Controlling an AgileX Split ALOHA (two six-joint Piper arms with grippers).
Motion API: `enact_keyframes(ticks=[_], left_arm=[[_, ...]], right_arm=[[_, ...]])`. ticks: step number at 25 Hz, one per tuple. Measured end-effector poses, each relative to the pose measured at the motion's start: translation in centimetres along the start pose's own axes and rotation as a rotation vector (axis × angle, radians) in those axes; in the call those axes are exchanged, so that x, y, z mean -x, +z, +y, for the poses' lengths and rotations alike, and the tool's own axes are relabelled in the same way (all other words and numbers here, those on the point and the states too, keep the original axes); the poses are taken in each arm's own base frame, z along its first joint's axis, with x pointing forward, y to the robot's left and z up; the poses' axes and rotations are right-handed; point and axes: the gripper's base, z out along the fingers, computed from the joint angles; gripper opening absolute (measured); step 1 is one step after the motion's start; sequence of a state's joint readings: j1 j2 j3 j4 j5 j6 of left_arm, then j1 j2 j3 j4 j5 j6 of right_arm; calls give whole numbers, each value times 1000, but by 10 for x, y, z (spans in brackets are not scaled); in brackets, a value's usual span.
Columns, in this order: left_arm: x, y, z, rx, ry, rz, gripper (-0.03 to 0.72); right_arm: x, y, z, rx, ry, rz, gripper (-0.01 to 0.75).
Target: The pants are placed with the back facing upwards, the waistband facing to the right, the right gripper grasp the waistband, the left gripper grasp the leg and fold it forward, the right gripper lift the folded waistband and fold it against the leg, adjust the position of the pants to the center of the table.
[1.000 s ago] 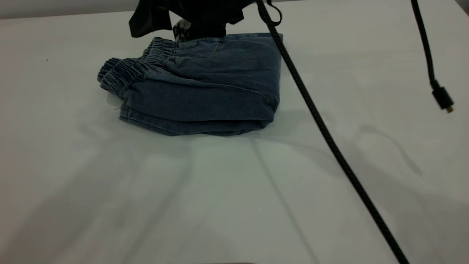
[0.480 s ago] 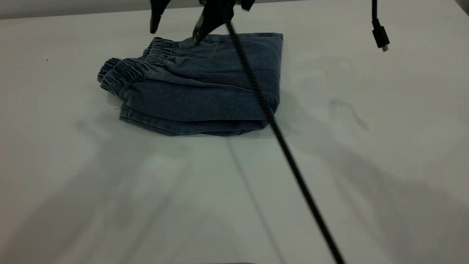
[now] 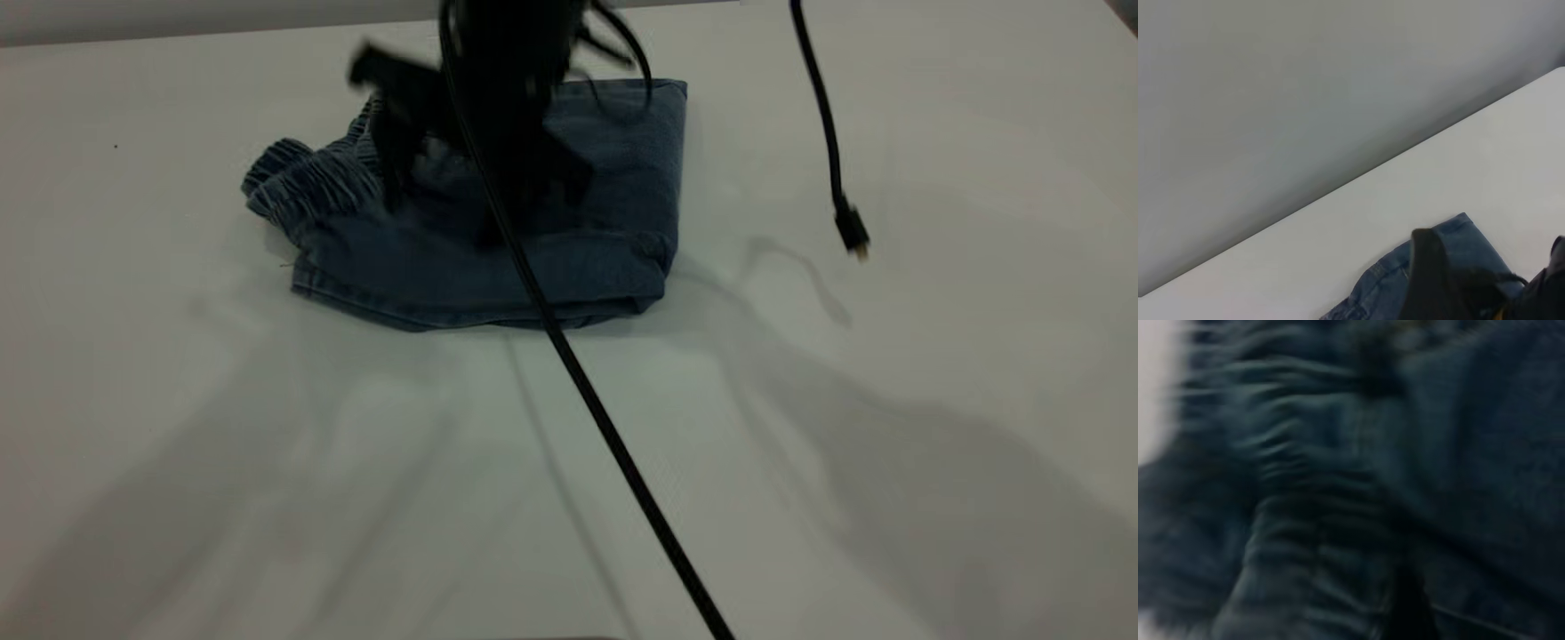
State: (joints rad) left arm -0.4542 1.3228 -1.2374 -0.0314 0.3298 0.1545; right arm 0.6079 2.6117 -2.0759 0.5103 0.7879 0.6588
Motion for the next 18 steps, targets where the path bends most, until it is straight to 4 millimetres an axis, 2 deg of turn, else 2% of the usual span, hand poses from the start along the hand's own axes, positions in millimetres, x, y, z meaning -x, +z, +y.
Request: enact_keyframes(ticks=[18], left_arm=[[-1, 0, 0, -1, 0, 7, 443]], right_arm=[[-16, -7, -9, -178, -110, 152, 439]])
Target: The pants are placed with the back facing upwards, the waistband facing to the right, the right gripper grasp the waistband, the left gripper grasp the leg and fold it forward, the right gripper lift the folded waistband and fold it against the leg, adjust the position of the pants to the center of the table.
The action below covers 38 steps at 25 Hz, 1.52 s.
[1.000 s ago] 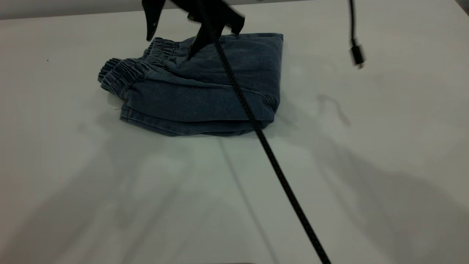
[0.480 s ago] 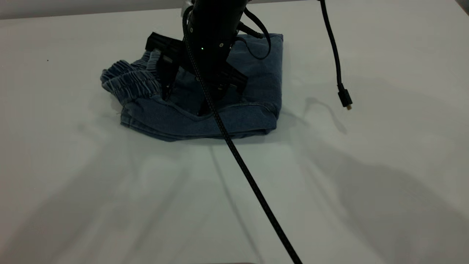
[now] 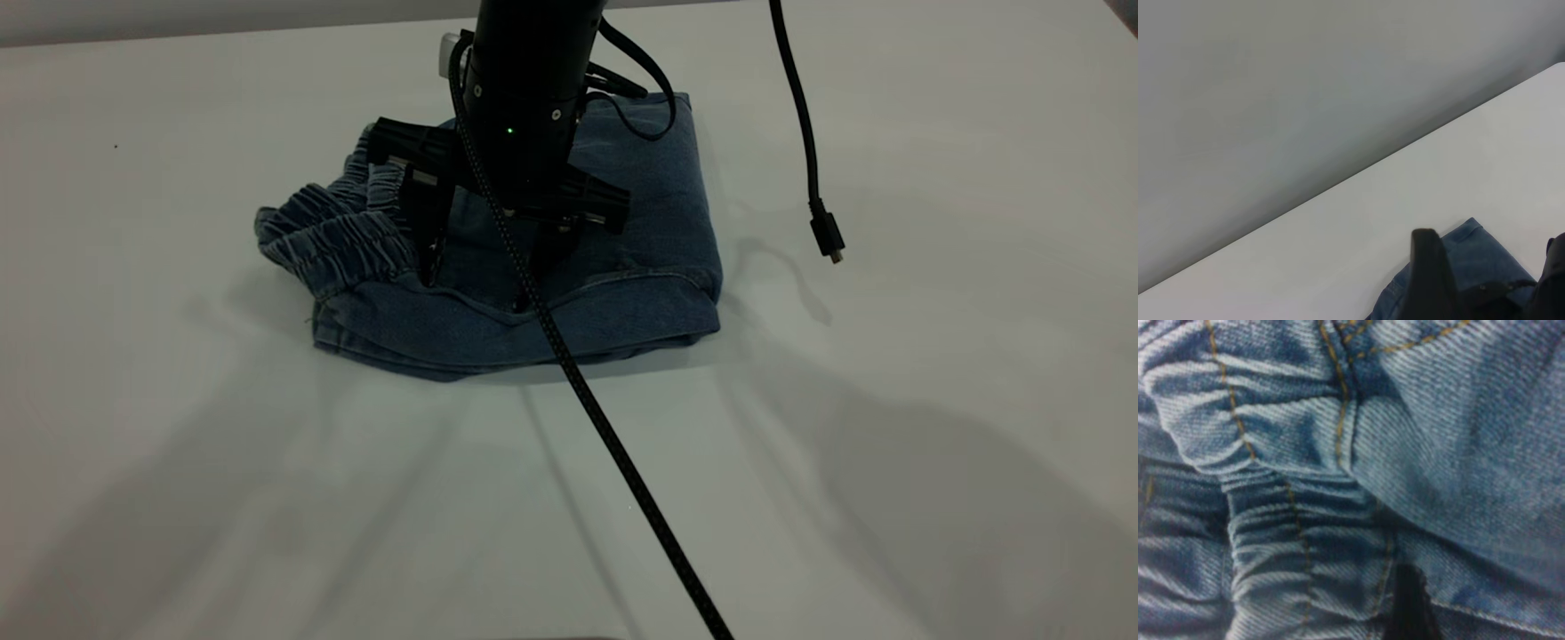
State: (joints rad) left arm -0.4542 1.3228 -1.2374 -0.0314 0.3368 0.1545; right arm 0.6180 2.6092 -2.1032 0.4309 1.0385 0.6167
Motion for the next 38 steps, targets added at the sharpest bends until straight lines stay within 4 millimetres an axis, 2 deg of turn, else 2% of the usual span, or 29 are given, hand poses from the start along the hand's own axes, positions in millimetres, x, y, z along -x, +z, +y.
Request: enact_keyframes(ticks=[4, 8, 11, 17, 24, 27, 31, 34, 38], left_arm=[[0, 0, 0, 0, 0, 0, 443], [0, -2, 0, 0, 0, 1, 443], [5, -14, 0, 1, 0, -10, 443], [11, -60, 0, -7, 16, 11, 443], [3, -128, -2, -32, 49, 131, 443], [-6, -158, -4, -47, 53, 204, 443], [-20, -193, -6, -64, 55, 290, 443], [-23, -214, -7, -59, 55, 262, 443], [-25, -235, -7, -46, 36, 201, 443]], right_arm=[[0, -23, 9, -9, -51, -43, 439], [-3, -80, 30, 16, -187, -148, 439], [-11, -129, 41, -12, -346, -227, 439], [-38, -226, 53, -34, -629, -406, 439], [-101, -335, 56, 111, -816, -564, 439], [-135, -378, 46, 166, -871, -630, 439], [-178, -416, 21, 191, -907, -678, 439], [-205, -428, -4, 179, -925, -681, 439], [-234, -423, -40, 143, -934, -638, 439]])
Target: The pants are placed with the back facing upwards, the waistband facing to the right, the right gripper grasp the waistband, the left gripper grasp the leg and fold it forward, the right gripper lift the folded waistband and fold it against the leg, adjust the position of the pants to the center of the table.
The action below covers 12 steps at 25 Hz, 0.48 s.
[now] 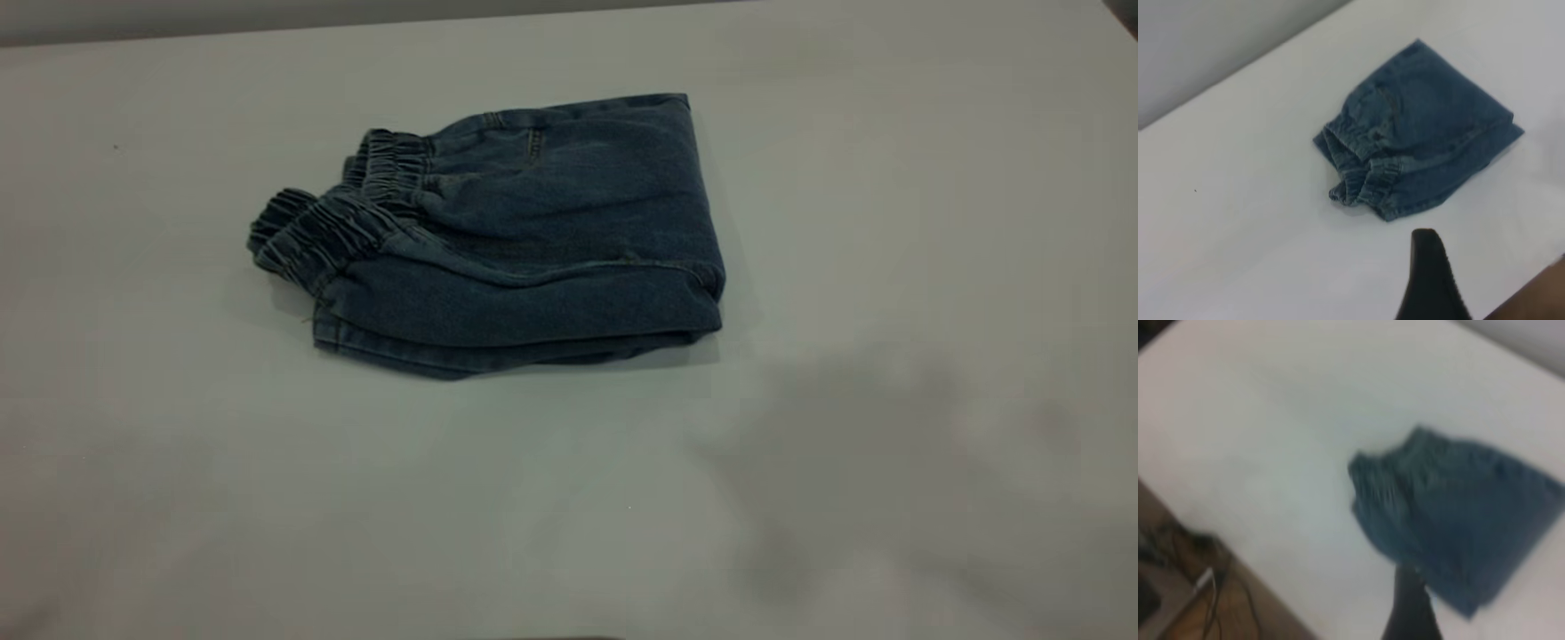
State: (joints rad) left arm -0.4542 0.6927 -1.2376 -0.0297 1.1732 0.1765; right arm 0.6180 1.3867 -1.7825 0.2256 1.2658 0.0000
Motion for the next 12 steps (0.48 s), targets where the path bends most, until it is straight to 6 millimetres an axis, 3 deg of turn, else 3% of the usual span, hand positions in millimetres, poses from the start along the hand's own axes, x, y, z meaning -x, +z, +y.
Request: enact_keyframes(ticks=[5, 12], left_arm=[[-20, -13, -4, 4, -32, -27, 443], [-72, 10, -12, -12, -66, 87, 443]], right_arm=[[-56, -13, -1, -7, 17, 79, 421], [-139, -25, -4, -13, 35, 160, 378]])
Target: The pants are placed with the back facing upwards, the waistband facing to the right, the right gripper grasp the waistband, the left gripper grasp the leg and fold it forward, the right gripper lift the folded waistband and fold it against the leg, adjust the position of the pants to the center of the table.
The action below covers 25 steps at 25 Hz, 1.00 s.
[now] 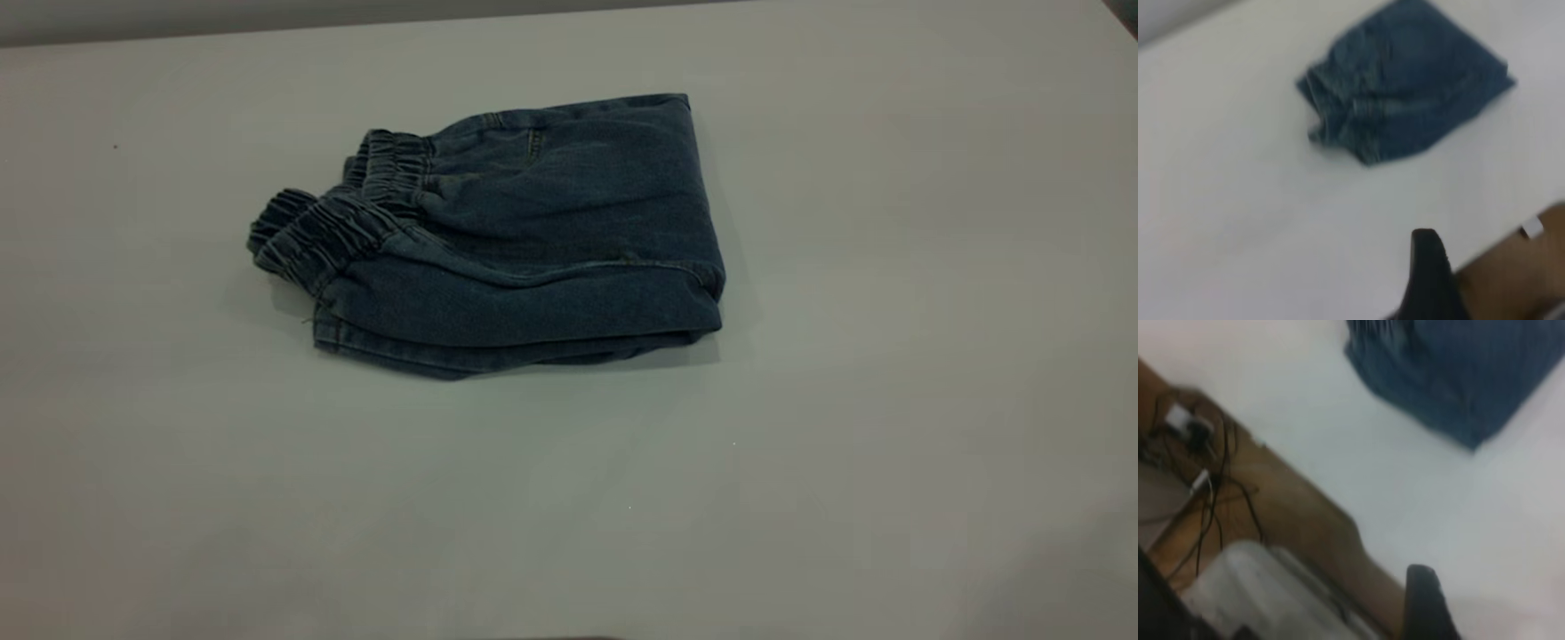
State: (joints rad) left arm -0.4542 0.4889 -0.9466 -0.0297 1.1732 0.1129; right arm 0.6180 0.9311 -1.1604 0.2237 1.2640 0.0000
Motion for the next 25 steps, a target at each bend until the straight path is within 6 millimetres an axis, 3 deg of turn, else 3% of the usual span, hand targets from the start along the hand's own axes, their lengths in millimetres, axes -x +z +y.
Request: enact_keyframes(ticks=[8, 13, 19, 25], left_arm=[[-59, 38, -5, -10, -89, 164, 443], [-85, 50, -5, 22, -151, 211, 443], [-99, 50, -4, 50, -168, 189, 443], [-103, 48, -3, 62, -161, 171, 443]], right_arm=[[-93, 17, -15, -52, -4, 51, 374], [-136, 32, -23, -71, -11, -6, 374], [-167, 43, -28, -73, -17, -64, 374], [-174, 43, -29, -72, -24, -117, 373]])
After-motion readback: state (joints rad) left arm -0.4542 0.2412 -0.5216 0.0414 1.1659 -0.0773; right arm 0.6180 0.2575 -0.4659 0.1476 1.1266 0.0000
